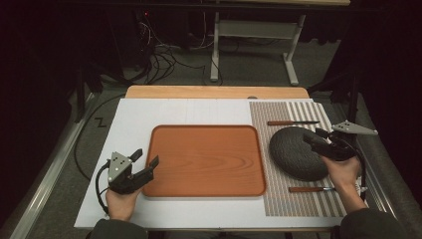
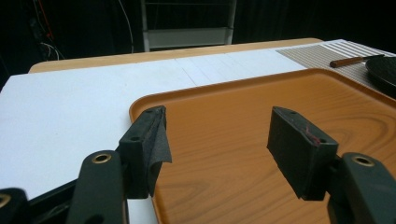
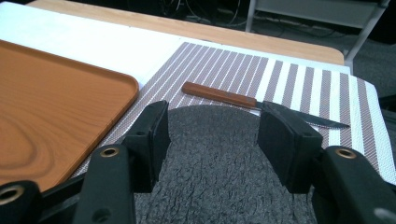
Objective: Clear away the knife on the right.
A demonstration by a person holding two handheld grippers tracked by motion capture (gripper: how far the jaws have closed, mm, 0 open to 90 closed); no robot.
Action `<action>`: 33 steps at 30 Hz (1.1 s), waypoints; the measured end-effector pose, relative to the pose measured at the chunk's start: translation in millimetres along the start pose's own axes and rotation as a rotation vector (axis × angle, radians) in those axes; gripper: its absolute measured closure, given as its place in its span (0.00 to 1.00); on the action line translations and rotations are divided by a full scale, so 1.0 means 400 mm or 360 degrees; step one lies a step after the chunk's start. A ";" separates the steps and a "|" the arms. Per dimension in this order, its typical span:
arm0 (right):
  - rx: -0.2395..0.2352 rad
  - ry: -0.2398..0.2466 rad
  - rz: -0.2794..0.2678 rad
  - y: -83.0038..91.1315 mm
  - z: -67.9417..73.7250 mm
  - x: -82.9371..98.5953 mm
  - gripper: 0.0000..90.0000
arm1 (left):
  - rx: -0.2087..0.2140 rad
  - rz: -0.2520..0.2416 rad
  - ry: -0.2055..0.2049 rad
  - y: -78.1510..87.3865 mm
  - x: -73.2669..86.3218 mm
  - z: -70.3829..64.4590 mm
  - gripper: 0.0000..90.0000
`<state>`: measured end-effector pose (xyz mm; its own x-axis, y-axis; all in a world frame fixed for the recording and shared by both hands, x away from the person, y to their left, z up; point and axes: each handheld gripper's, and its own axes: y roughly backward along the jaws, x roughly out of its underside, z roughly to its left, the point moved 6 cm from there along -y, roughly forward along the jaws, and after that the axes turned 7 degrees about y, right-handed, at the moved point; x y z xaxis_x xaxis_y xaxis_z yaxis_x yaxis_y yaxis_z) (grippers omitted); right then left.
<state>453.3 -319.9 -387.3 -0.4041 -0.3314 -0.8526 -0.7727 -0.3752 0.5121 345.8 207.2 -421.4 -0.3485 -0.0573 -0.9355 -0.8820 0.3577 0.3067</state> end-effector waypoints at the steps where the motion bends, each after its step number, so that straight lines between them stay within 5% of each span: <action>1: -0.0005 0.0000 0.0017 -0.002 -0.001 -0.002 0.51 | 0.0001 0.0000 0.0001 0.000 0.000 0.000 0.42; 22: 0.0003 0.0049 0.0191 -0.043 -0.030 -0.041 0.51 | 0.0002 0.0005 0.0000 -0.004 0.000 0.001 0.42; 33: -0.0018 0.0144 0.0255 -0.059 -0.041 -0.133 0.51 | 0.0000 0.0002 0.0000 -0.003 0.000 0.001 0.42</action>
<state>501.0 -307.5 -352.3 -0.4757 -0.4642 -0.7472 -0.6962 -0.3205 0.6424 347.0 207.2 -421.8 -0.3495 -0.0571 -0.9352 -0.8816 0.3581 0.3076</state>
